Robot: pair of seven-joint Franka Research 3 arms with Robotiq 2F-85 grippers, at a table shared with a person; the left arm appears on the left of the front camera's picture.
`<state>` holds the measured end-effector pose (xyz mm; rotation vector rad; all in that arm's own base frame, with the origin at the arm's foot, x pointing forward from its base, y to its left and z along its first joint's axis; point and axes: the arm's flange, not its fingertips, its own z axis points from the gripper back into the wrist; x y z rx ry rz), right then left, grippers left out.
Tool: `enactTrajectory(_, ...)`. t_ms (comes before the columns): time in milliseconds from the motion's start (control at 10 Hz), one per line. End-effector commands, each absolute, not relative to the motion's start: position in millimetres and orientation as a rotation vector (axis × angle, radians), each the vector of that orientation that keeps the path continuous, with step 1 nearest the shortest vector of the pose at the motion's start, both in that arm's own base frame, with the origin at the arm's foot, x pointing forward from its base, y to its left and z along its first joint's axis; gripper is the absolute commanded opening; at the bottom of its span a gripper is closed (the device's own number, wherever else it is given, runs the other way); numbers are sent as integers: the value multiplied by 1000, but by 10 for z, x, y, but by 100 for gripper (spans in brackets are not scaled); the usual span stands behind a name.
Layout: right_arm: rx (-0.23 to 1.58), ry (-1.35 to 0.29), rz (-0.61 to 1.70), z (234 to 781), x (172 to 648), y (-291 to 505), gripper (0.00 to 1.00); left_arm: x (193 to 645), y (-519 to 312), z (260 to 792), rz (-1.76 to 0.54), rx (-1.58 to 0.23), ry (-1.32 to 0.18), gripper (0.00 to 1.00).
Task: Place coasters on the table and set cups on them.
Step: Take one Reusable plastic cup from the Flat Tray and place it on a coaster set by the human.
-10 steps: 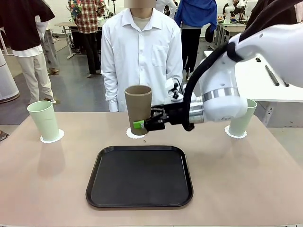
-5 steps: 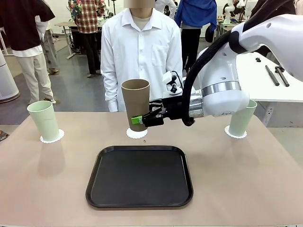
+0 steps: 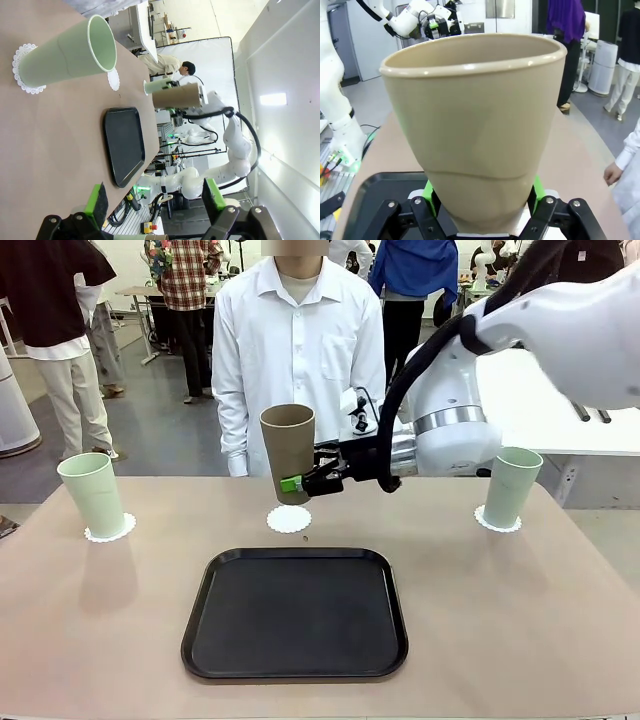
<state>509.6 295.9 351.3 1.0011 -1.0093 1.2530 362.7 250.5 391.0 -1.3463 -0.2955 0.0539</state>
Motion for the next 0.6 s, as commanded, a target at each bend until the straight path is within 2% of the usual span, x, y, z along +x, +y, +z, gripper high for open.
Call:
enactTrajectory(0, 1063, -1017, 1288, 3295, 5650, 3201, 81, 3607, 2496, 3930, 54, -1346, -305, 100)
enactTrajectory(200, 1105, -1017, 1264, 3119, 6053, 3229, 81, 3607, 2496, 3930, 54, -1346, -305, 100)
enactTrajectory(500, 1101, -996, 1237, 2995, 6206, 3175, 81, 3607, 2496, 3930, 54, -1346, -305, 100)
